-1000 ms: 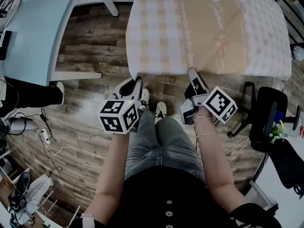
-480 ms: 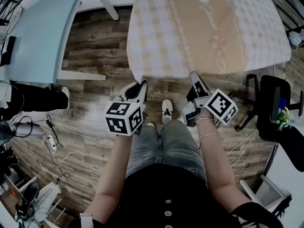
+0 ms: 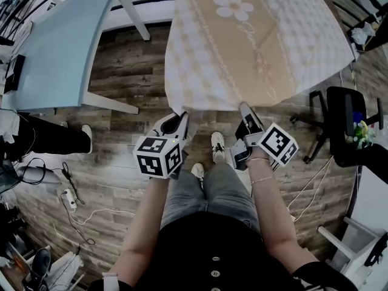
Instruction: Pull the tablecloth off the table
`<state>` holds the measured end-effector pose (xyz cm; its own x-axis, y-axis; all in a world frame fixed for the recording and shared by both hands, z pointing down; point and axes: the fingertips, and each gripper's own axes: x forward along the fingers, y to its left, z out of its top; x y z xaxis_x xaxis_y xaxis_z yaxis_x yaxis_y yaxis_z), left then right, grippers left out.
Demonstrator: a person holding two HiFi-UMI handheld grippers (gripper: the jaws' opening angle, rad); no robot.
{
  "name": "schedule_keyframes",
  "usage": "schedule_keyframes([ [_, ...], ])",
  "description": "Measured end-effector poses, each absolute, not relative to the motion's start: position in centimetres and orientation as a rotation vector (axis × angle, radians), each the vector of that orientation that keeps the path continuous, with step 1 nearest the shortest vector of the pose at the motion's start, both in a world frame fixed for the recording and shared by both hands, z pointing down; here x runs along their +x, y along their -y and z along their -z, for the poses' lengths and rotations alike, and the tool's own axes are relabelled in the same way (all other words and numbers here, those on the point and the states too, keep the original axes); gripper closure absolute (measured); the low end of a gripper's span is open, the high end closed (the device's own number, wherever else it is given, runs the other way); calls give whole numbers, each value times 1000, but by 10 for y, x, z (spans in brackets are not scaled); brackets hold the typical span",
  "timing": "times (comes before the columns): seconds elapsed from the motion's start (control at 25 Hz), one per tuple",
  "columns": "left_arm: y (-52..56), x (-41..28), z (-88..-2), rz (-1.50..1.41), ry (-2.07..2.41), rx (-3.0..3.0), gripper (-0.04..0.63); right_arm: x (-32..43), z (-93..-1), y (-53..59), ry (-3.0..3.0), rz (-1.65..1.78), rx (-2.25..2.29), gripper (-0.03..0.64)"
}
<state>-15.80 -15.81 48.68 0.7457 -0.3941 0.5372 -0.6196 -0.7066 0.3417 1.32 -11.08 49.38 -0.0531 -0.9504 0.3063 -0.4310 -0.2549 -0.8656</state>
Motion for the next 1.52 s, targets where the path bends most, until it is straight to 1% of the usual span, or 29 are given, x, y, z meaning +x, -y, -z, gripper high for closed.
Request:
schedule_keyframes([
  [0.36,126,-190,-476,-565,732,2467,578,-22,-480,73,-1463,1241,-1698,589],
  [1.0,86,-211,-453,-519,695,2530,578,-48,-459,25,-1477,1165,-1691,589],
  [1.52,70,-225,-439,-489,672,2543,578,-63,-437,15,-1509,1134,-1678,589],
])
